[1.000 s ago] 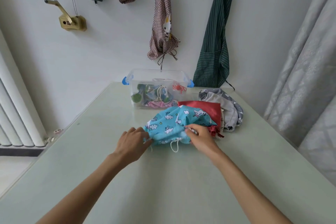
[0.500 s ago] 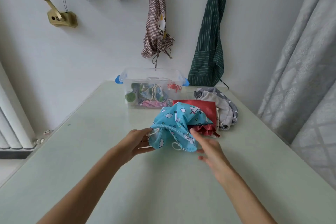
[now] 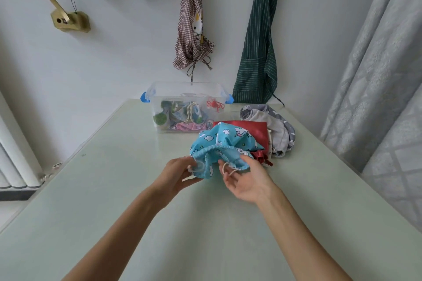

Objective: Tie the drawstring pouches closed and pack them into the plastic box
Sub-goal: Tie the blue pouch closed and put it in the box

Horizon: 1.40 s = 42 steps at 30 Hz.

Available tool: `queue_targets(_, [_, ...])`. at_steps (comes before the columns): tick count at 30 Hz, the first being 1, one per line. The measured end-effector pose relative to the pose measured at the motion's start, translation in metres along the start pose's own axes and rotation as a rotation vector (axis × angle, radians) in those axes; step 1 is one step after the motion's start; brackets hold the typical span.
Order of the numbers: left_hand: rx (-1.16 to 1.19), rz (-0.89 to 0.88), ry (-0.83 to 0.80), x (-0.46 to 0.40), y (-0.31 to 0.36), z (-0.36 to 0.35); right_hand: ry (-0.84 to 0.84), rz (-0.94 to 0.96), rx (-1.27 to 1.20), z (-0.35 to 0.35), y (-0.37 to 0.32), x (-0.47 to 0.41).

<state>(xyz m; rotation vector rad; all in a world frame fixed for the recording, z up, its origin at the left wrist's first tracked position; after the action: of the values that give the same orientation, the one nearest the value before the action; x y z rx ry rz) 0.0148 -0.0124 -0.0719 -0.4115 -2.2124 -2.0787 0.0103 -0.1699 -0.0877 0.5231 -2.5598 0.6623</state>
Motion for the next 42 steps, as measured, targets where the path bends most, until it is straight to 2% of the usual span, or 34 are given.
queue_targets(4, [-0.233,-0.11,0.052,0.001,0.006,0.014,-0.067,0.07,0.334,-0.001,-0.018,0.001])
queue_targets(8, [-0.555,-0.142,0.14,0.002,0.013,0.04,-0.11,0.148,0.647,0.004,-0.049,0.014])
queue_targets(11, [-0.741,-0.132,0.138,0.006,0.015,0.061,-0.035,0.176,0.851,0.018,-0.075,0.022])
queue_targets(13, [-0.71,-0.137,0.117,0.011,0.013,0.069,0.018,0.197,0.952,0.029,-0.089,0.024])
queue_targets(16, [-0.563,-0.139,0.198,0.015,0.007,0.086,0.033,0.212,1.02,0.041,-0.099,0.03])
queue_targets(18, [-0.558,-0.126,0.245,0.018,0.004,0.09,0.001,0.23,1.019,0.043,-0.098,0.033])
queue_targets(20, [-0.609,-0.065,0.233,0.021,0.0,0.082,-0.029,0.278,0.99,0.04,-0.095,0.035])
queue_targets(23, [-0.787,0.104,0.129,0.03,-0.009,0.056,-0.056,0.343,0.963,0.033,-0.089,0.037])
queue_targets(25, [-0.9,0.073,0.126,0.032,-0.01,0.046,-0.074,0.343,0.947,0.032,-0.084,0.038])
queue_targets(29, [-0.709,-0.056,0.181,0.026,-0.005,0.042,-0.1,0.337,0.954,0.031,-0.079,0.042])
queue_targets(33, [-0.67,-0.035,0.123,0.021,-0.002,0.047,-0.1,0.366,0.975,0.036,-0.086,0.048])
queue_targets(36, [-0.577,-0.06,0.181,0.024,0.002,0.06,-0.073,0.384,1.015,0.043,-0.094,0.05])
queue_targets(39, [-0.375,-0.049,0.23,0.029,0.0,0.069,-0.009,0.456,0.974,0.048,-0.101,0.049])
queue_targets(42, [-0.049,0.055,0.119,0.029,-0.01,0.062,0.012,0.466,0.872,0.047,-0.099,0.046])
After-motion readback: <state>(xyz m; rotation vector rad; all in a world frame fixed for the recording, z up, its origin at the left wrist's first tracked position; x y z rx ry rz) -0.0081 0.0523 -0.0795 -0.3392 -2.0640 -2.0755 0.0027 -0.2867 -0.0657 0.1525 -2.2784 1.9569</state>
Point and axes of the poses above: each hand's wrist, its own x-axis away from the middle knuckle, its own z-axis out of the back of the hand, y = z × x, the point moved 6 cm from there along -x, towards the middle knuckle, and after that the axes turned 12 degrees about -x, right-handed, at the moved point
